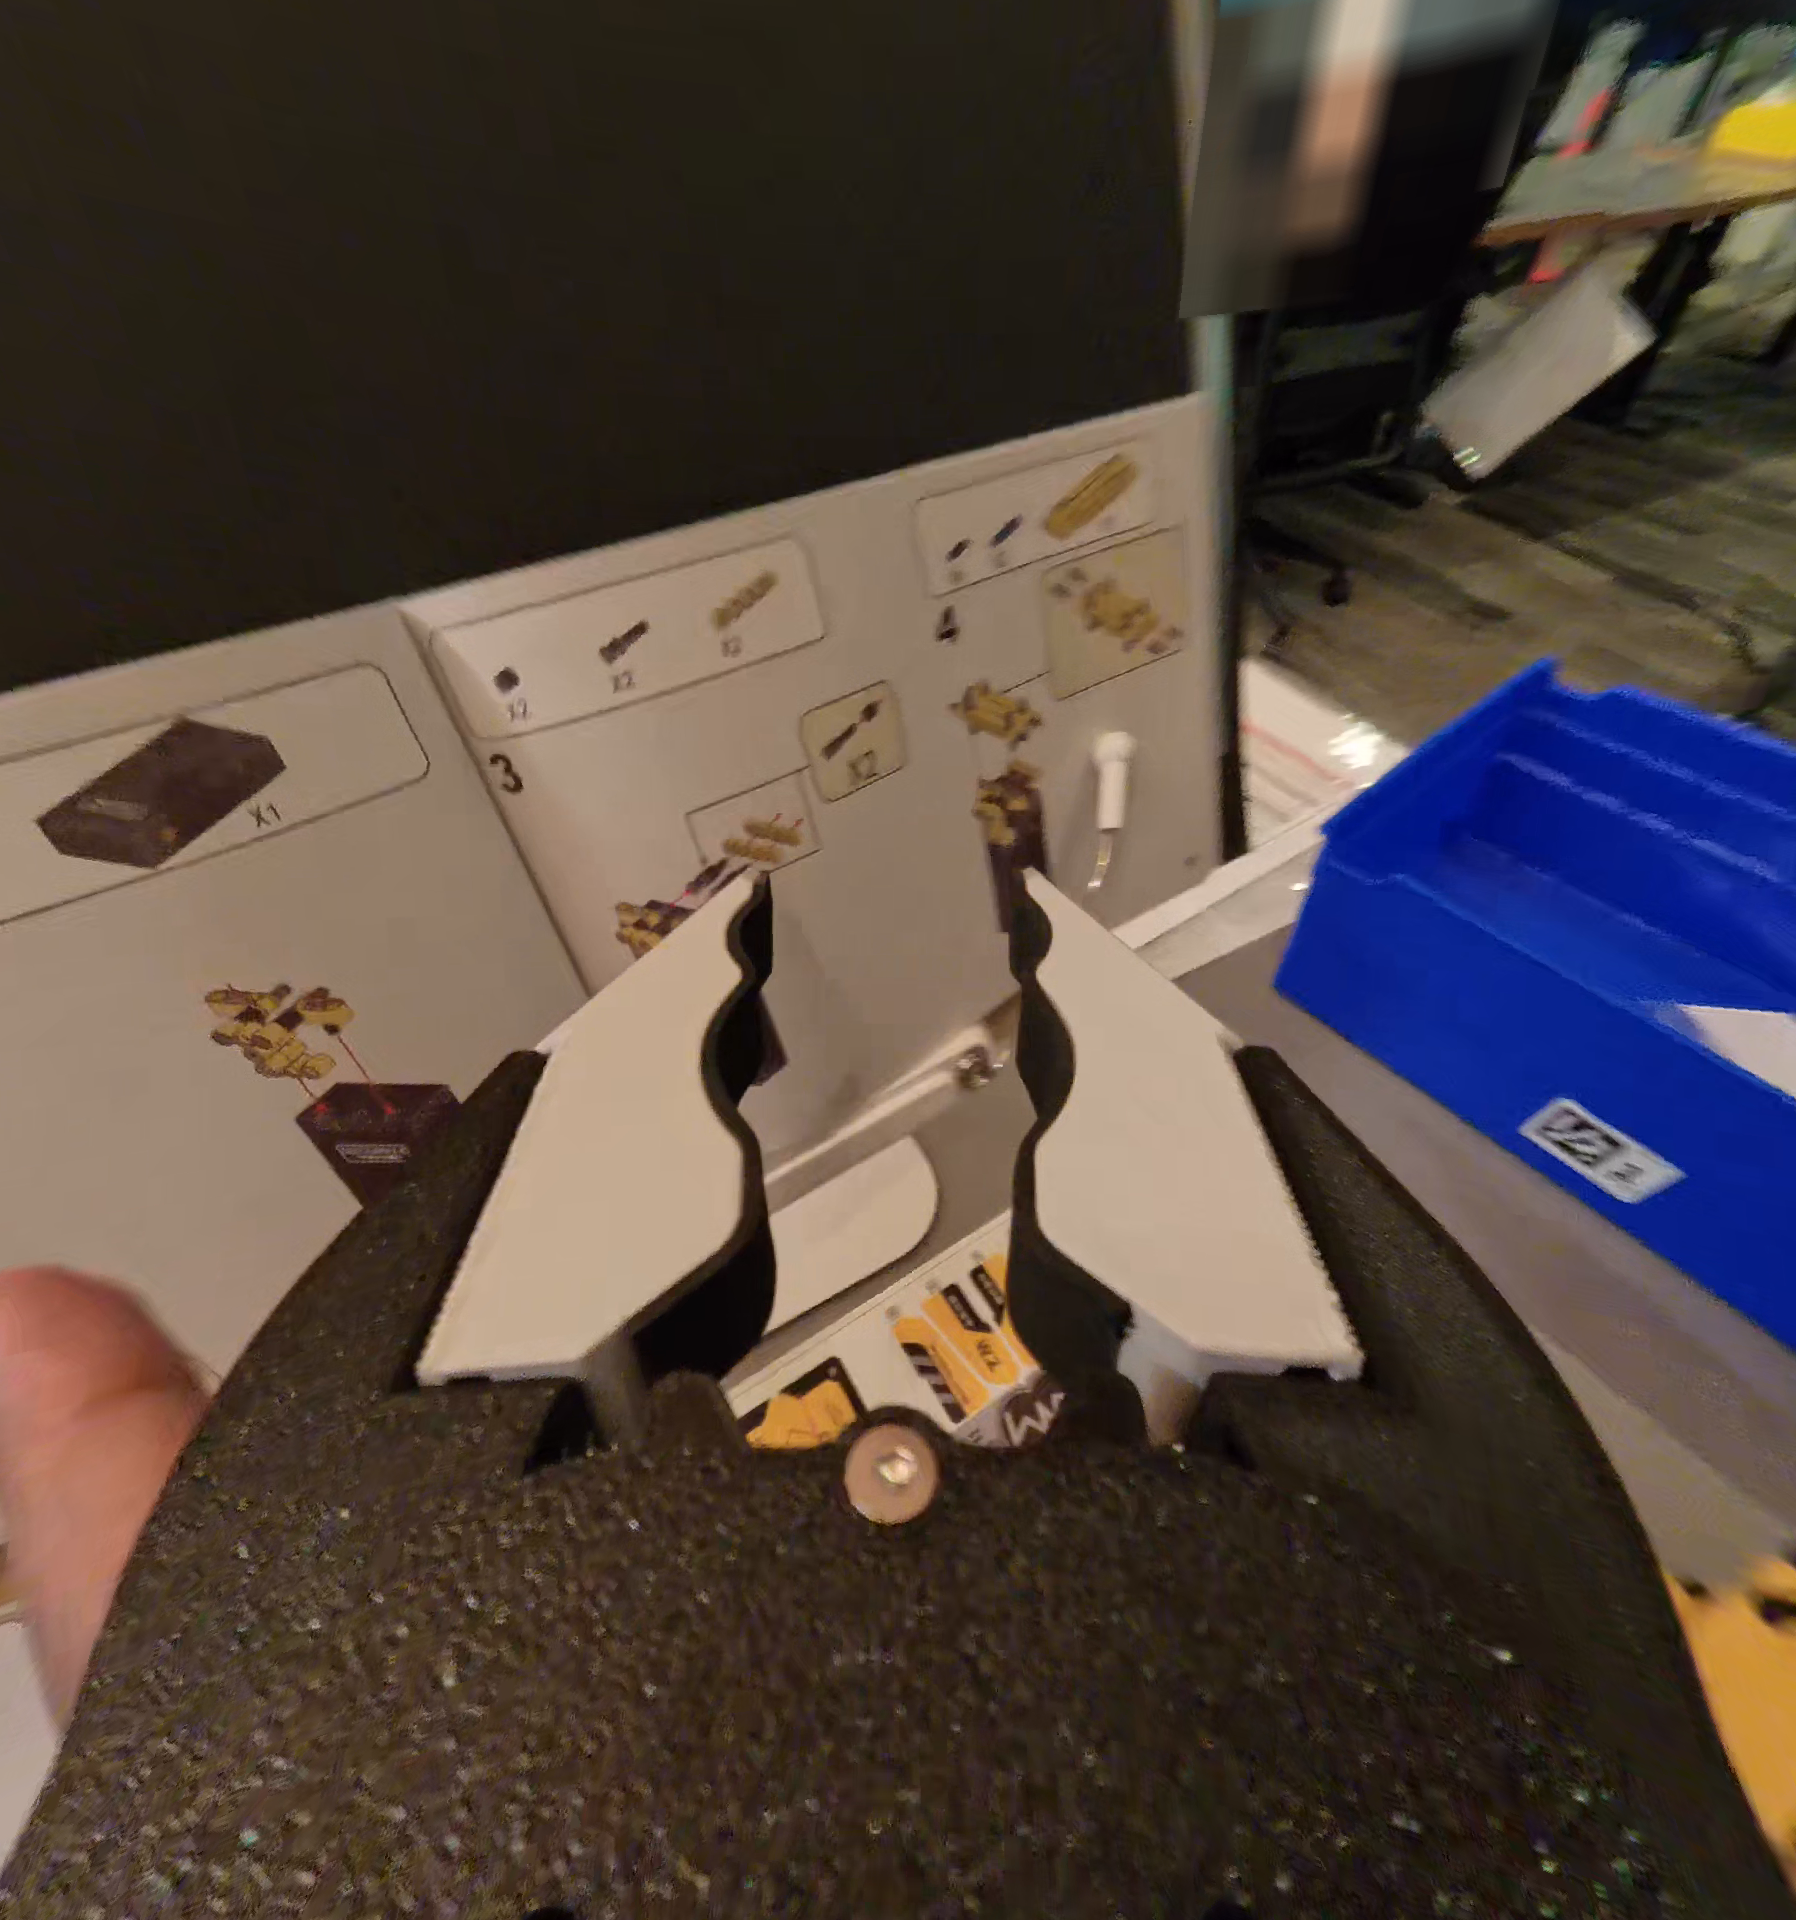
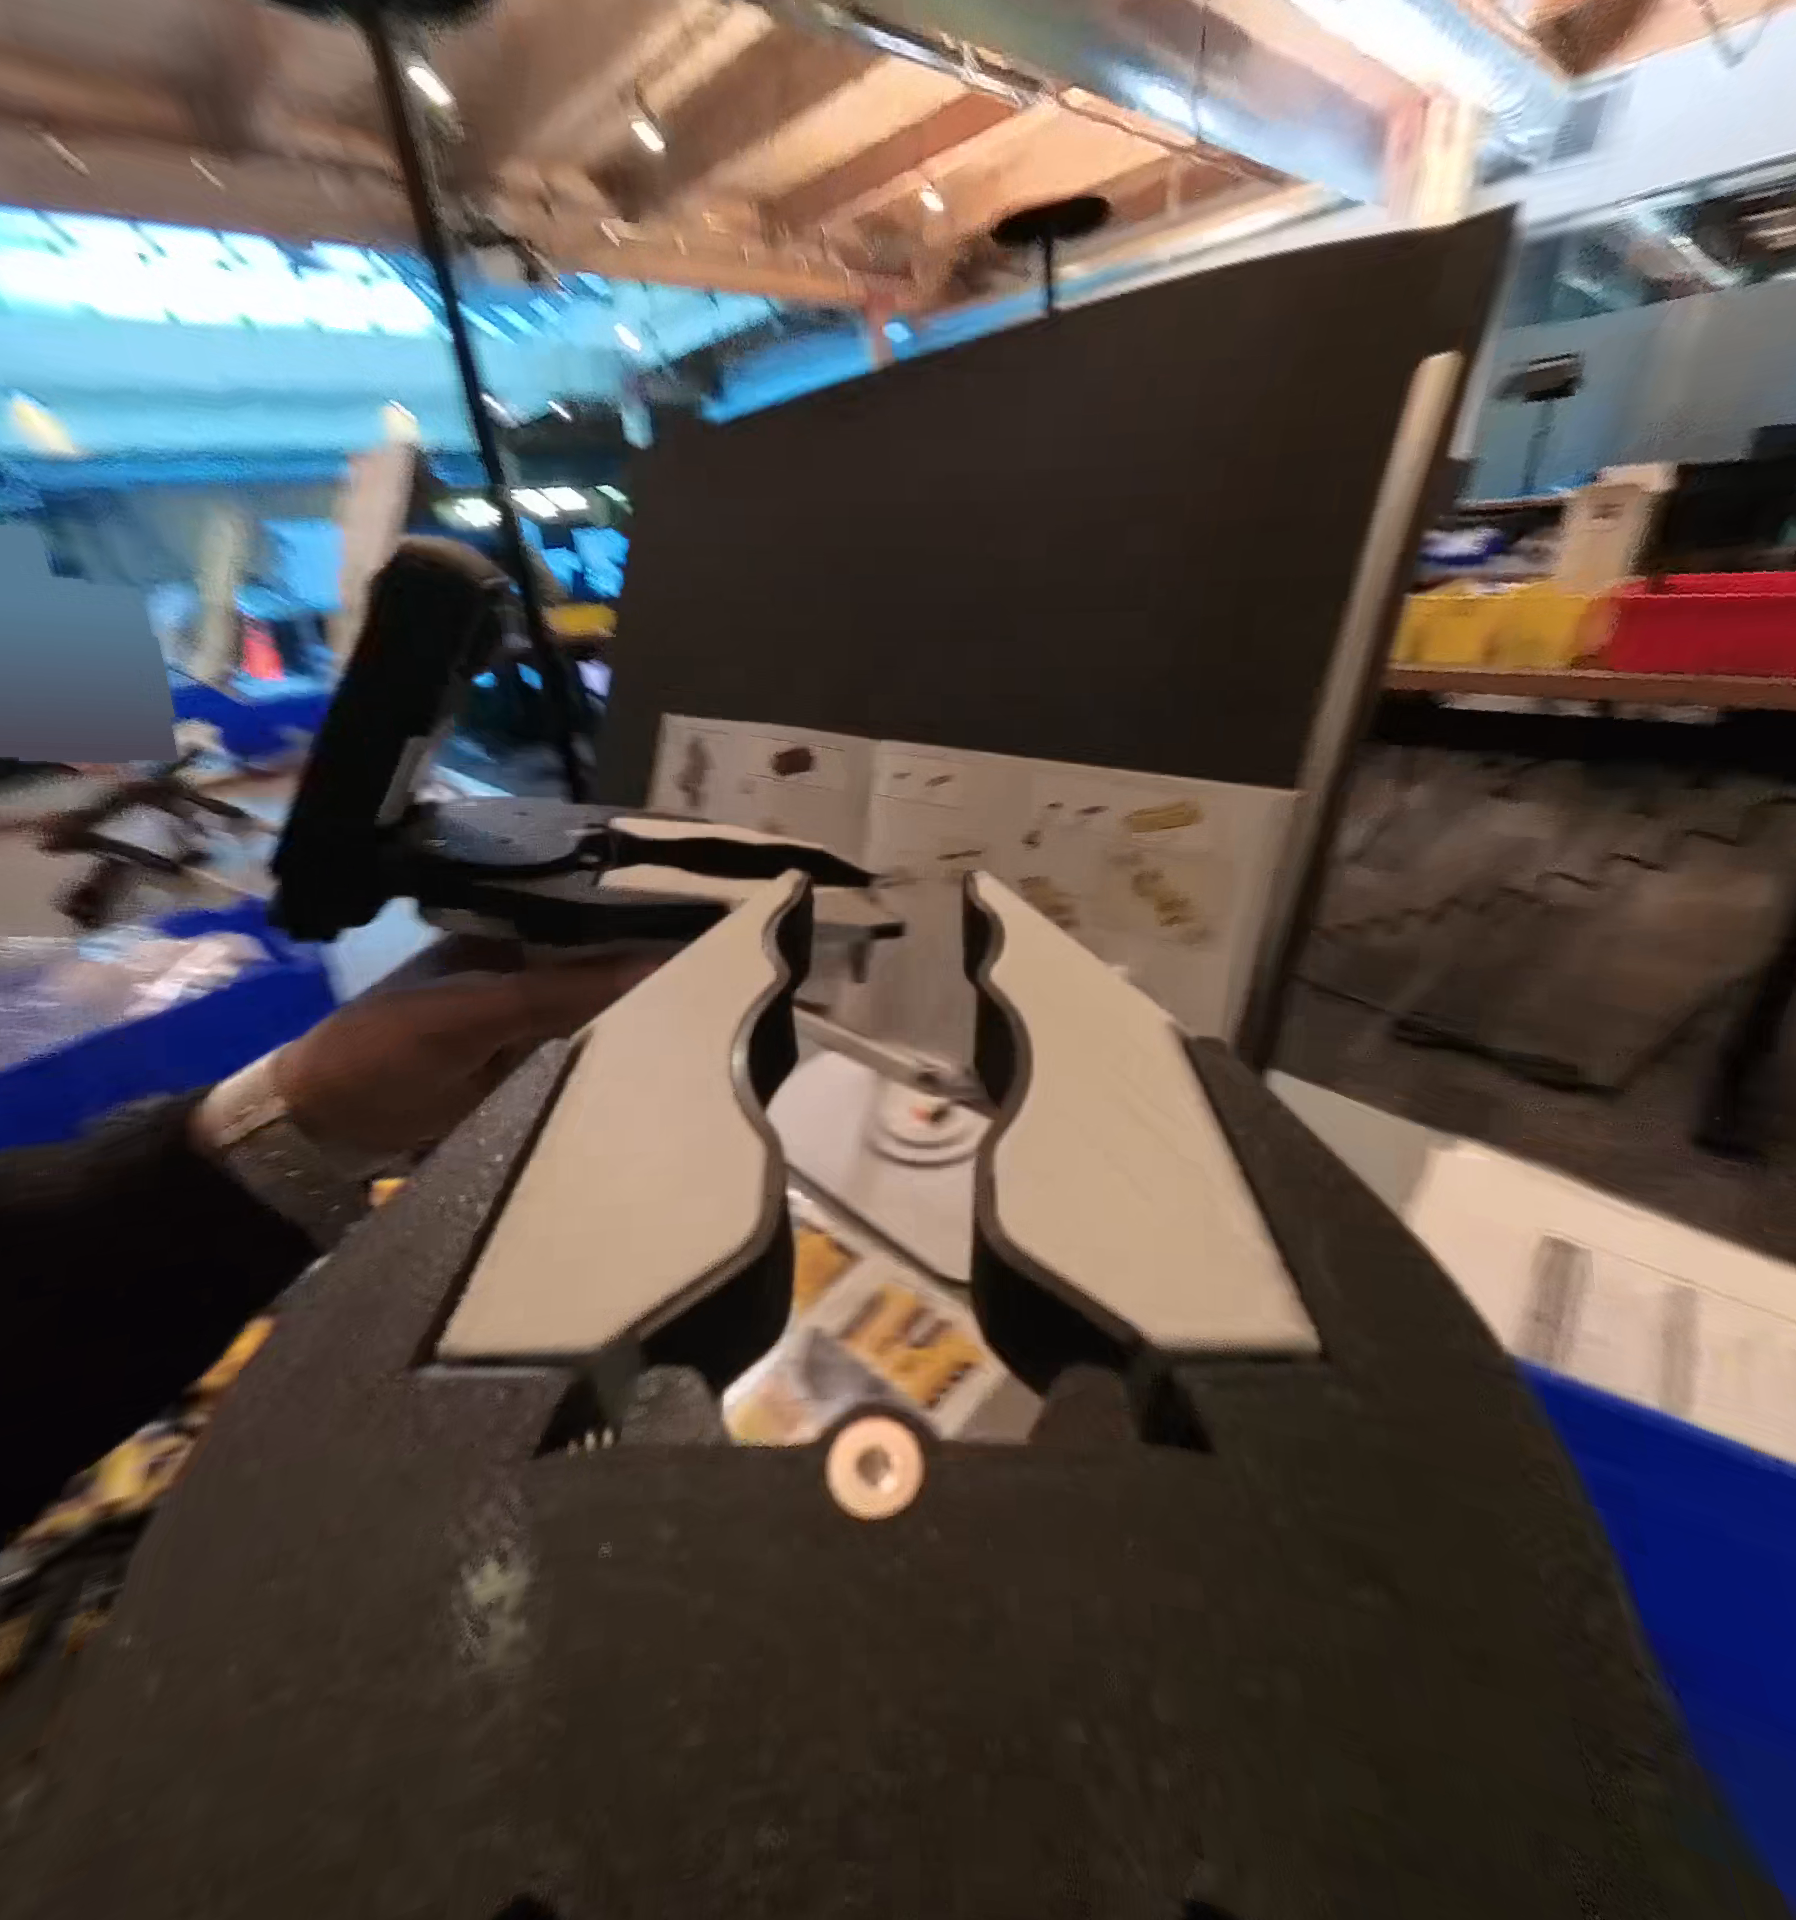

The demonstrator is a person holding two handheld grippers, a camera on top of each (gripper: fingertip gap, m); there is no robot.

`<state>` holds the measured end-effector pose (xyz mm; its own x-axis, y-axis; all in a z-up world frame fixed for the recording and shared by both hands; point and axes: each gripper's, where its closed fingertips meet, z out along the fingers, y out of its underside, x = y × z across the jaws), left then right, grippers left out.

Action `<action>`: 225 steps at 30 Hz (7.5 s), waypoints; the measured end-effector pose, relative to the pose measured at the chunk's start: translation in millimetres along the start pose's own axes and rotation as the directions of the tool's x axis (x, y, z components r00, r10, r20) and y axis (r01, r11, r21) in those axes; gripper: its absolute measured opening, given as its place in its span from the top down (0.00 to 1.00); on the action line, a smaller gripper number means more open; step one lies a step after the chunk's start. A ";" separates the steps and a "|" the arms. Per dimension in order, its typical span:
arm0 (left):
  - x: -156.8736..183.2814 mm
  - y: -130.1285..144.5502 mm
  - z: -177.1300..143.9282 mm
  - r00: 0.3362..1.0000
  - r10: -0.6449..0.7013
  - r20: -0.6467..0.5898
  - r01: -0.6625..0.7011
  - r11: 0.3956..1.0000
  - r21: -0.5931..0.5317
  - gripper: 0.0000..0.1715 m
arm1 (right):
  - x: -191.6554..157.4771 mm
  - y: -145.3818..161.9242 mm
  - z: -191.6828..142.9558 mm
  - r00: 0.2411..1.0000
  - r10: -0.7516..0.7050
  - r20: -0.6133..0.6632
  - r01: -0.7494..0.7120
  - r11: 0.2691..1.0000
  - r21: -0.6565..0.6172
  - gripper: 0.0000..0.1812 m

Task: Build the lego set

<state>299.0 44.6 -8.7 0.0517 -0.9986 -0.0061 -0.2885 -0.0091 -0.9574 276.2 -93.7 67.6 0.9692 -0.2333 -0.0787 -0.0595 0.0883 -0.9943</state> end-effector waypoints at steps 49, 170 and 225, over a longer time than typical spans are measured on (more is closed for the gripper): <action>-11.4 2.7 37.7 0.882 0.276 0.382 -0.291 0.956 -0.017 0.68 | 49.0 113.2 95.3 0.999 0.010 -0.032 -0.022 0.915 -0.403 0.94; -13.6 -8.6 35.0 0.938 0.170 0.303 -0.198 0.978 0.063 1.00 | 46.7 102.7 73.2 0.999 0.050 -0.016 -0.053 0.955 -0.291 1.00; -36.8 -16.3 34.1 0.999 0.029 0.046 -0.032 0.996 0.088 1.00 | 53.6 95.8 147.1 0.879 -0.448 -0.165 0.375 0.862 -0.343 0.64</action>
<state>334.5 83.3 -2.7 0.0872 -0.9951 -0.0466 -0.2046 0.0279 -0.9784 357.7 44.7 -21.3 0.8391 -0.4041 0.3641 0.2300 -0.3430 -0.9107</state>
